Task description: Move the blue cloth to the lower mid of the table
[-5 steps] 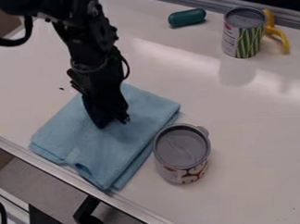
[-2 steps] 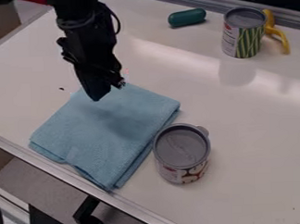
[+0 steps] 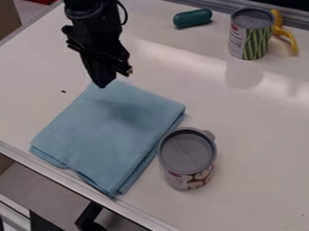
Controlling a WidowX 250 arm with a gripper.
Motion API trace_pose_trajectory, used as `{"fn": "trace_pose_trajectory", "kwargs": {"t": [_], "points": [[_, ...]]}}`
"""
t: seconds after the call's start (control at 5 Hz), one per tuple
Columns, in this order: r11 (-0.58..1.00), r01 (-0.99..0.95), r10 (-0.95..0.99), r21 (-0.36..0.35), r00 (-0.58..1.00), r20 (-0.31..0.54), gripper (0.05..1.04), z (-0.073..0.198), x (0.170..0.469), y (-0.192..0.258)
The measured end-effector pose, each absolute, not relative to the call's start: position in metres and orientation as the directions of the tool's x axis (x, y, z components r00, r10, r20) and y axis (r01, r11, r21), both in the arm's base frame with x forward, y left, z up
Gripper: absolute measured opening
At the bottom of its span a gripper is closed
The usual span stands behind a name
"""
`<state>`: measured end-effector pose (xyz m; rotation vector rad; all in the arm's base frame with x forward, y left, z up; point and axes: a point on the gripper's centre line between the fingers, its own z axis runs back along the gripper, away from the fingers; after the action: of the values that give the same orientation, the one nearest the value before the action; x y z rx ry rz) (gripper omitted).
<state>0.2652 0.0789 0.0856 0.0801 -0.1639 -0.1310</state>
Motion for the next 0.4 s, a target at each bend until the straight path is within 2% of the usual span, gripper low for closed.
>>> {"fn": "trace_pose_trajectory", "kwargs": {"t": [0.2,0.4], "points": [[0.990,0.099,-0.114,0.101,0.980,0.164,0.217,0.082,0.291,0.083],[0.988,0.130,-0.140,0.086,0.981,0.132,0.462,0.075,0.315,0.075]]}}
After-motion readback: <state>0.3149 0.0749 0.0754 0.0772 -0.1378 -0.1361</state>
